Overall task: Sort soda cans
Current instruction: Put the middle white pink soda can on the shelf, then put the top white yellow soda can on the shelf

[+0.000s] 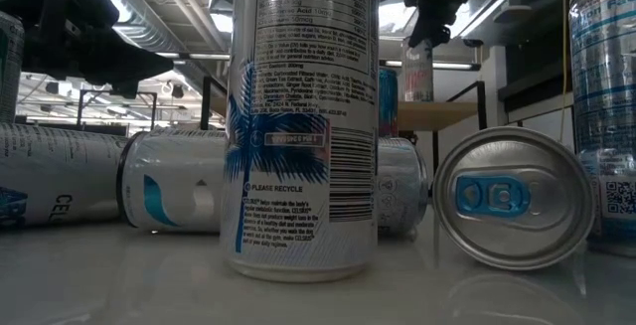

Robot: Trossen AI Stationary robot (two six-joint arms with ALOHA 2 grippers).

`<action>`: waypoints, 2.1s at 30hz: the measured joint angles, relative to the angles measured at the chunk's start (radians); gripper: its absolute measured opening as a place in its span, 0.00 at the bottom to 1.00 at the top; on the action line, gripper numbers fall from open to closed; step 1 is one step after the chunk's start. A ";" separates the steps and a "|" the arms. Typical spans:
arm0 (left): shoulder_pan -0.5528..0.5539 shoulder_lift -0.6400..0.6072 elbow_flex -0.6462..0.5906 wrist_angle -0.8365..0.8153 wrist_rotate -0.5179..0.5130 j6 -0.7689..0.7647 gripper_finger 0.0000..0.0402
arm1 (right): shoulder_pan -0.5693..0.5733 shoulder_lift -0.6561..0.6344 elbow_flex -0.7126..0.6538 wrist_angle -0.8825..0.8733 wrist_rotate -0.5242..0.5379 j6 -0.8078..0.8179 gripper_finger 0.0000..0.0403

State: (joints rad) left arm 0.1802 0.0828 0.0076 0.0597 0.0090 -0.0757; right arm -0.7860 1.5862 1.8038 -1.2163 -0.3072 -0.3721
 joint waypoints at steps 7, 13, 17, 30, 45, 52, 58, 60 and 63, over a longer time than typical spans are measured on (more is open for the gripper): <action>0.000 0.000 0.000 0.000 0.000 0.000 0.00 | 0.000 0.001 0.000 -0.001 0.002 0.000 0.72; 0.000 0.000 0.000 0.000 0.000 0.000 0.00 | 0.000 0.004 -0.002 -0.012 0.009 -0.001 0.74; 0.000 0.000 0.000 0.000 0.000 0.000 0.00 | 0.000 0.004 -0.002 -0.009 0.010 -0.001 0.77; 0.000 0.000 0.000 0.000 0.000 0.000 0.00 | 0.000 0.003 -0.002 -0.006 0.043 0.000 0.88; 0.000 0.000 0.000 0.000 0.000 0.000 0.00 | 0.000 0.002 0.088 -0.011 0.043 0.000 0.87; 0.000 0.000 0.000 0.000 0.000 0.000 0.00 | 0.001 0.001 0.215 -0.031 0.028 0.053 0.87; 0.000 0.000 0.000 0.008 0.000 0.000 0.00 | 0.001 0.001 0.329 -0.116 -0.073 0.160 0.87; 0.000 0.000 0.000 0.036 0.001 0.000 0.00 | 0.006 0.001 0.362 -0.162 -0.114 0.178 0.87; 0.000 0.000 0.000 0.112 0.012 -0.008 0.00 | 0.052 -0.008 0.381 -0.216 -0.121 0.194 0.87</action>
State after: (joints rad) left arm 0.1799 0.0830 0.0078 0.1715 0.0210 -0.0835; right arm -0.7342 1.5784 2.1853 -1.4328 -0.4280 -0.1780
